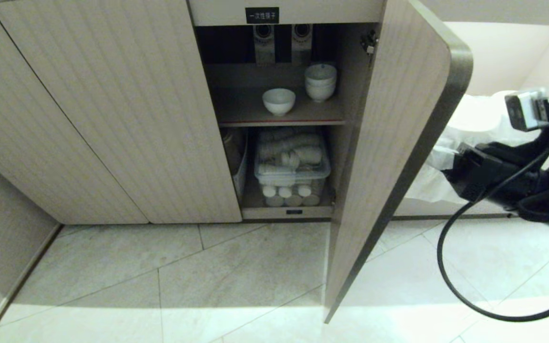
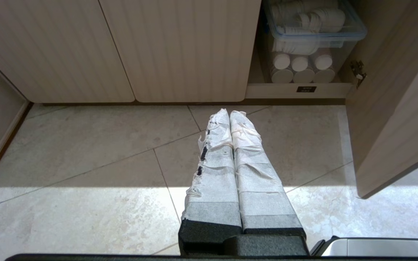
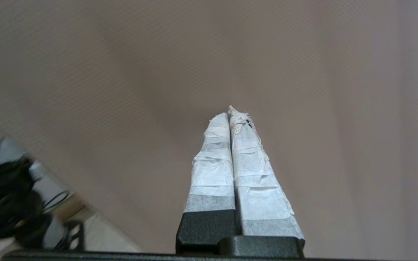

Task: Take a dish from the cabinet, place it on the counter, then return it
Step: Close the cabinet door

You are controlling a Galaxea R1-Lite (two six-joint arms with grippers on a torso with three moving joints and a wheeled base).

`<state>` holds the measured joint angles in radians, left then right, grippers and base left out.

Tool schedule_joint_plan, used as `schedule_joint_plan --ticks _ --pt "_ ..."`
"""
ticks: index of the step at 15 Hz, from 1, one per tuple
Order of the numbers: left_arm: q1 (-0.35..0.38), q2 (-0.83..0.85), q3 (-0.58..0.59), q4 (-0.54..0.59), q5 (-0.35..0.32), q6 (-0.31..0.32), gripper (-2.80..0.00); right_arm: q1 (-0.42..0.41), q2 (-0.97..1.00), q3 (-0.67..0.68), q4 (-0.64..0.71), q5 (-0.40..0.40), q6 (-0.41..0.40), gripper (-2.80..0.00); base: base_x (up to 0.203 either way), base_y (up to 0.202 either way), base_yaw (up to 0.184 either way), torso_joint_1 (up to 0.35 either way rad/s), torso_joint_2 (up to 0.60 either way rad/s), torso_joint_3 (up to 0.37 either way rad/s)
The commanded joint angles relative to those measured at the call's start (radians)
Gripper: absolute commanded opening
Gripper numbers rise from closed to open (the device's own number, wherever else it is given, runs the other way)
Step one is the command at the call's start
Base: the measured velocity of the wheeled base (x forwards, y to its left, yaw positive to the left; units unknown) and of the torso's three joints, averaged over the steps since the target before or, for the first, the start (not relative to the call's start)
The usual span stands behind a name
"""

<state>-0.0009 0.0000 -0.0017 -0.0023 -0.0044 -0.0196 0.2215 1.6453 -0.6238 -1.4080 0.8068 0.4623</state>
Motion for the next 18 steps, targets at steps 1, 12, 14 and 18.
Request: schedule_joint_plan --ticks 1,12,14,18 --pt "0.000 0.000 0.000 -0.001 0.000 -0.002 -2.80 0.023 0.067 -0.056 -0.015 -0.035 0.003 -2.80 0.000 0.000 0.000 0.000 0.00 0.000" --pt "-0.001 0.000 0.000 -0.001 -0.001 -0.001 -2.80 0.190 0.326 -0.408 -0.015 -0.296 -0.034 -2.80 0.000 0.000 0.000 0.000 0.00 0.000" --pt "0.001 0.000 0.000 -0.001 0.000 0.000 -2.80 0.204 0.394 -0.494 -0.011 -0.322 -0.087 -2.80 0.000 0.000 0.000 0.000 0.00 0.000" --pt "-0.001 0.000 0.000 -0.001 0.000 0.000 -2.80 0.207 0.523 -0.684 0.011 -0.346 -0.154 -2.80 0.000 0.000 0.000 0.000 0.00 0.000"
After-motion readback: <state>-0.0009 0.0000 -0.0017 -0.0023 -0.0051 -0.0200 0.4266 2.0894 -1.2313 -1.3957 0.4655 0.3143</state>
